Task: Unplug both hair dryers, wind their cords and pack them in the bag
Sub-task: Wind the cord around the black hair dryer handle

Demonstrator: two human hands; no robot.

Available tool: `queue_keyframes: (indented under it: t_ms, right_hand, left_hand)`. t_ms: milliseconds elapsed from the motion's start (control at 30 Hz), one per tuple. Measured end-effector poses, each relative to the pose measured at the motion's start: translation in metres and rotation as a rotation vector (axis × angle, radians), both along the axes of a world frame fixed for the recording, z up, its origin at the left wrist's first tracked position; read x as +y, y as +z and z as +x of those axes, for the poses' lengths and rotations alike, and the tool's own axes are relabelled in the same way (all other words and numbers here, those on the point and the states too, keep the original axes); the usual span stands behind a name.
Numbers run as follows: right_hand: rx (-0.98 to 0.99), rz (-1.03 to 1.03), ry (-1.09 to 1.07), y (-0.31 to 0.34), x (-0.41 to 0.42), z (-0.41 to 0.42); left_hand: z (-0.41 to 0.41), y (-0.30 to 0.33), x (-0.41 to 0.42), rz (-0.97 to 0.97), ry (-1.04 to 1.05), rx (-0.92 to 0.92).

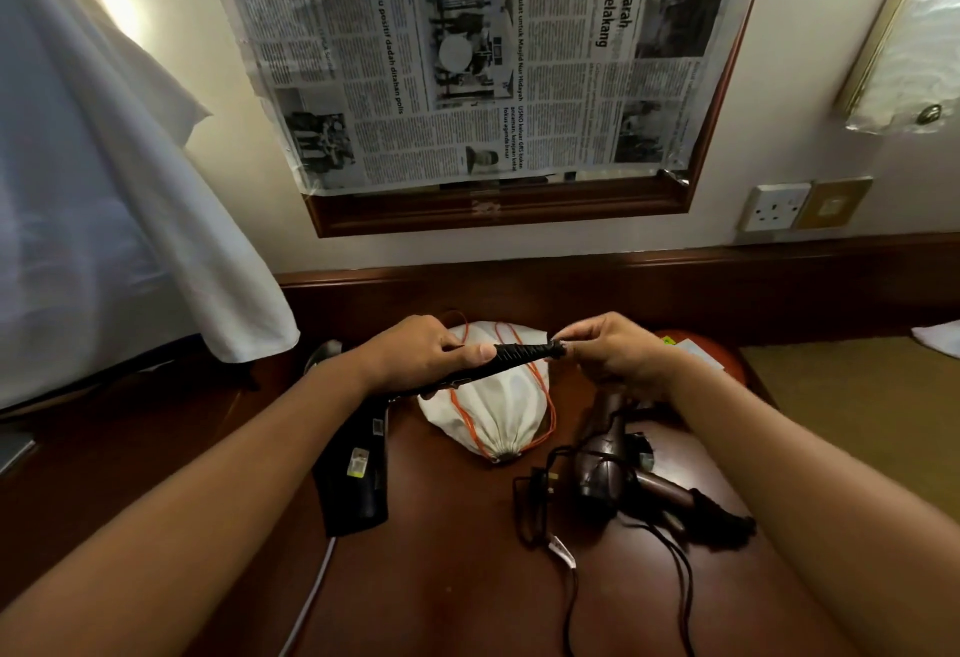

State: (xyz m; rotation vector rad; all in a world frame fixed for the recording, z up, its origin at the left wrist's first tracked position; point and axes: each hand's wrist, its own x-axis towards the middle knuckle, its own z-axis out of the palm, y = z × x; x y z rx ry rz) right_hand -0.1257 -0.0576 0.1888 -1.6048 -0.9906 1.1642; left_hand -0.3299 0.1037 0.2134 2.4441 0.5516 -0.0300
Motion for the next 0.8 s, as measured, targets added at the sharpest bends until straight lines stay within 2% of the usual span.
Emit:
queue_keyframes:
  t_ms: [167,300,533,800]
  right_hand:
    - [-0.437,0.09,-0.001,0.025,0.009,0.005]
    - [-0.703,0.072,0.057,0.03,0.017,0.007]
    - [-0.922,0.139,0.128,0.032,0.019,-0.004]
    - [-1.07,0.272,0.111,0.011,0.011,-0.019]
  left_hand:
    - [0.002,0.01,0.003,0.155,-0.031,0.122]
    - [0.005,0.013,0.003,0.3,-0.043,0.231]
    - [0.009,0.008,0.003,0.427,-0.004,0.367]
    - [0.012,-0.004,0.003,0.513,0.075,0.406]
